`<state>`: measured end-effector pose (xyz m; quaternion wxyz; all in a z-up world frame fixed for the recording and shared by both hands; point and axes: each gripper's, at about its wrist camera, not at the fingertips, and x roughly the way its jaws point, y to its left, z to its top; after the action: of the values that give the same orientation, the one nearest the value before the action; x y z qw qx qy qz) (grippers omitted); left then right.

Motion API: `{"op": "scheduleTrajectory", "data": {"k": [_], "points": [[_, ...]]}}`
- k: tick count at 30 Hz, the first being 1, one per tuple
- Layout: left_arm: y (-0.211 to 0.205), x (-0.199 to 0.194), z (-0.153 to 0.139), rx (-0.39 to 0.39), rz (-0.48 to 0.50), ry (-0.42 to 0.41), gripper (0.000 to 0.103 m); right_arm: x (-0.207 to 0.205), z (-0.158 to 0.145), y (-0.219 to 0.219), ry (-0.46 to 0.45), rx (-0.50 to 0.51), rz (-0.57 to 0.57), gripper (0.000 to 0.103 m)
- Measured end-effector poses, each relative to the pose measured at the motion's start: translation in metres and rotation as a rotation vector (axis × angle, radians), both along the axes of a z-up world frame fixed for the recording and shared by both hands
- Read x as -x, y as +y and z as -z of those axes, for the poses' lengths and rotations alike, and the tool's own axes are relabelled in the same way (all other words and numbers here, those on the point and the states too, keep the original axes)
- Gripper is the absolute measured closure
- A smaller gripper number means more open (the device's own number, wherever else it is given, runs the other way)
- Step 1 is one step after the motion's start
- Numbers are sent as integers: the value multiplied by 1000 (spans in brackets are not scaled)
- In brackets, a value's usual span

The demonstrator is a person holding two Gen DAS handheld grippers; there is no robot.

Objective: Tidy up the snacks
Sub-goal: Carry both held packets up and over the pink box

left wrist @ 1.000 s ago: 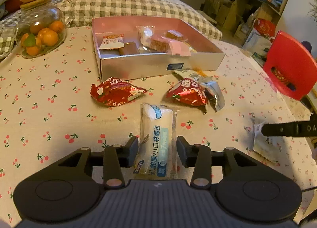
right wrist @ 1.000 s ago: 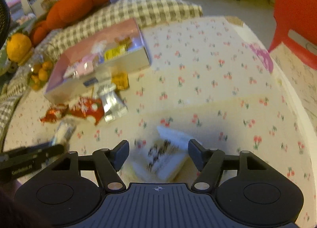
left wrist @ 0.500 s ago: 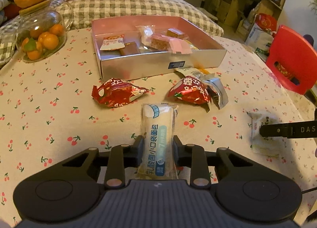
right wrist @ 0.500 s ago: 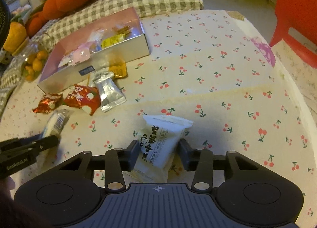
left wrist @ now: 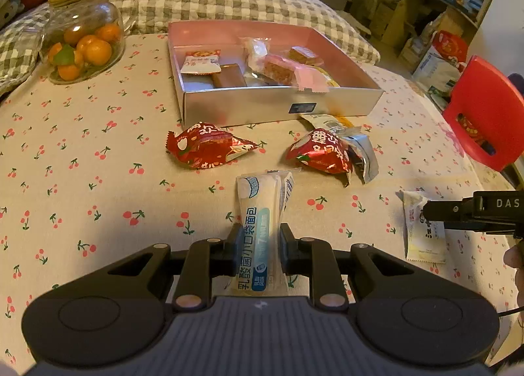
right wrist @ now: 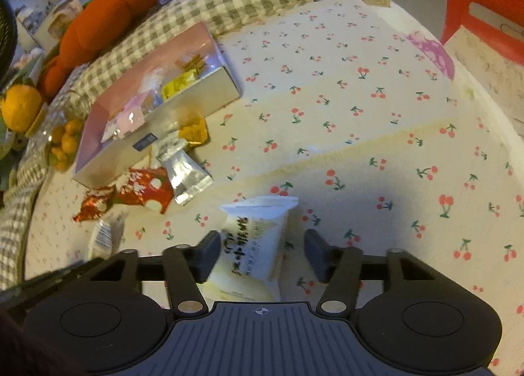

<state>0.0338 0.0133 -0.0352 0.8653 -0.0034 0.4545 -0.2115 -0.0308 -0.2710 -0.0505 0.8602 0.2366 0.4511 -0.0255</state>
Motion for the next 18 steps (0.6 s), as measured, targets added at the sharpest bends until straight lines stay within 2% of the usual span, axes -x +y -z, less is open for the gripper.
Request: {"op": "scheduleTrajectory", "data": {"k": [2, 7, 9, 11, 12, 18], "points": [[-1, 0, 0, 0, -4, -1, 83, -3, 1, 10, -4, 38, -15, 44], [-1, 1, 0, -8, -5, -10, 83, -5, 4, 51, -31, 278, -93, 42], [-1, 2, 0, -10, -6, -11, 83, -5, 6, 63, -48, 363, -123, 47], [-1, 2, -1, -12, -8, -8, 83, -5, 4, 65, -54, 359, -134, 56], [0, 2, -2, -11, -10, -6, 83, -6, 3, 63, -46, 347, -129, 57], [3, 0, -7, 9, -17, 9, 84, -10, -5, 49, -28, 201, -104, 57]]}}
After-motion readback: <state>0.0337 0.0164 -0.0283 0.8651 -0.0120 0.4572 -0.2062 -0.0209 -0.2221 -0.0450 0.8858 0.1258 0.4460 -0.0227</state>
